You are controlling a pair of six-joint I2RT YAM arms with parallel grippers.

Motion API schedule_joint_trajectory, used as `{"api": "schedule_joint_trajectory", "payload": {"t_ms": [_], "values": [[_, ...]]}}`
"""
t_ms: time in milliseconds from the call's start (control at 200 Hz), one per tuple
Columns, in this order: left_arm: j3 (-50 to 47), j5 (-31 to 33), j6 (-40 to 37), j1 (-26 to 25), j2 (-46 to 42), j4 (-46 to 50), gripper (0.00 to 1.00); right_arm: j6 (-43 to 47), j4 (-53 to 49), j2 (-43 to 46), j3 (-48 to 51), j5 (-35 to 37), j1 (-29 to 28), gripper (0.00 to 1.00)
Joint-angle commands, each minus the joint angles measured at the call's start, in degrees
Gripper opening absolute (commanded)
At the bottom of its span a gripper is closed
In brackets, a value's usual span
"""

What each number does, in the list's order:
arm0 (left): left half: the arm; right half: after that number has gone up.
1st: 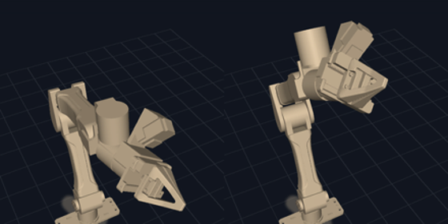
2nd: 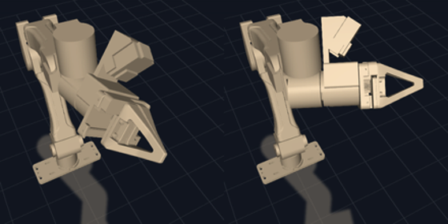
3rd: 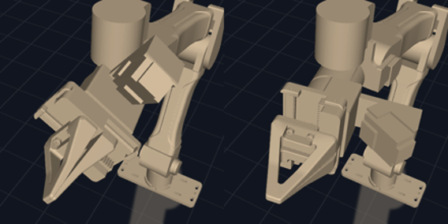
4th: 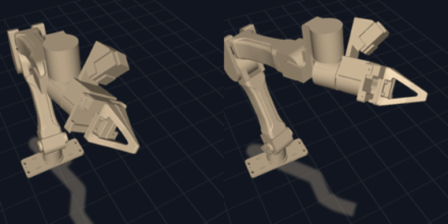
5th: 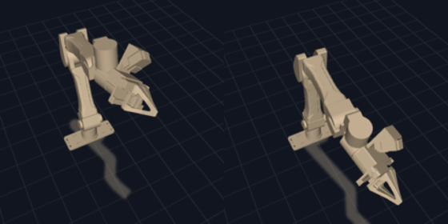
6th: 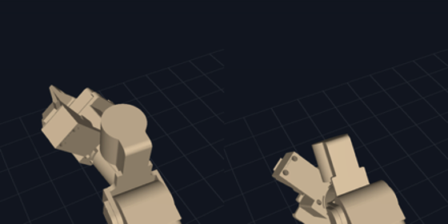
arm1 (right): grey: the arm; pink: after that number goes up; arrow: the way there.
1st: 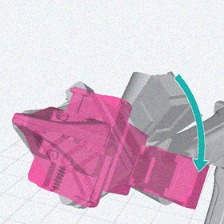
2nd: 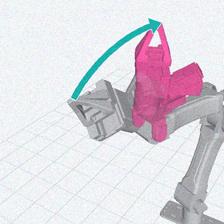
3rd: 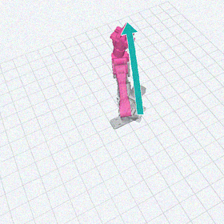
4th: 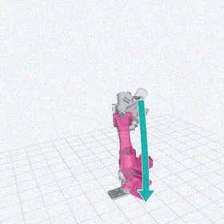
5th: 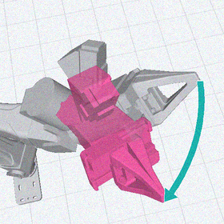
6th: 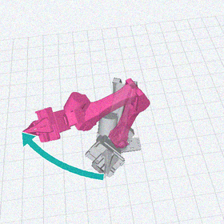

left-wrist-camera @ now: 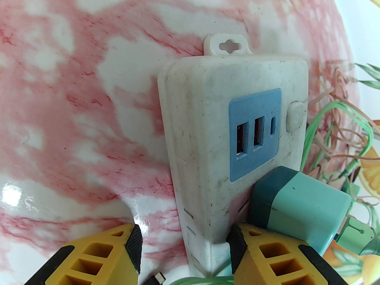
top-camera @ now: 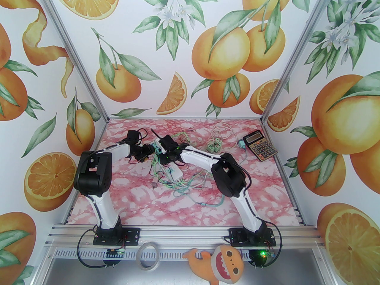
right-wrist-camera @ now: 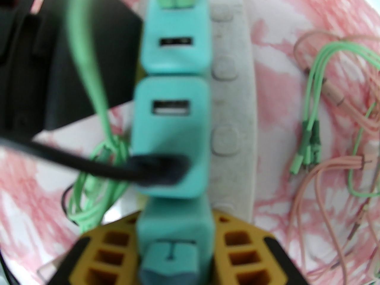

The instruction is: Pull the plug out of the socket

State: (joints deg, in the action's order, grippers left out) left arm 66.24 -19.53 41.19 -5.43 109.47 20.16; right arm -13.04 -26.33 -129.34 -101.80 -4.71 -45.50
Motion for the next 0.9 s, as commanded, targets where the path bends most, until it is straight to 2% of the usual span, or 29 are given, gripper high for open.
{"api": "schedule_joint_trajectory", "payload": {"t_ms": [0,115,290,410,606,751,896], "values": [[-0.80,5.97,-1.62,-0.26,3.82,5.50,0.53,-3.90,2.60,6.37,1.54,-4.40,2.85,0.27],[-0.76,5.91,-1.97,-0.22,3.86,5.59,0.53,-6.99,3.93,8.48,3.56,-6.95,4.86,0.27],[-0.61,5.48,-2.60,-0.15,4.09,5.76,0.53,-3.24,1.39,10.66,4.36,-1.30,3.49,0.27],[0.06,5.10,-3.08,-0.07,3.17,6.13,0.53,-4.51,0.49,12.19,5.80,1.35,3.45,0.27],[2.66,3.89,-4.53,0.81,-1.04,8.77,0.56,-6.16,2.94,19.41,11.51,3.70,3.28,0.28],[4.75,3.27,-5.48,1.88,-6.20,11.58,0.63,-6.26,3.55,24.21,13.79,4.36,2.20,0.28],[6.34,3.33,-6.90,3.58,-11.56,14.68,0.78,-5.82,3.90,26.76,15.04,4.00,-0.88,0.29]]}}
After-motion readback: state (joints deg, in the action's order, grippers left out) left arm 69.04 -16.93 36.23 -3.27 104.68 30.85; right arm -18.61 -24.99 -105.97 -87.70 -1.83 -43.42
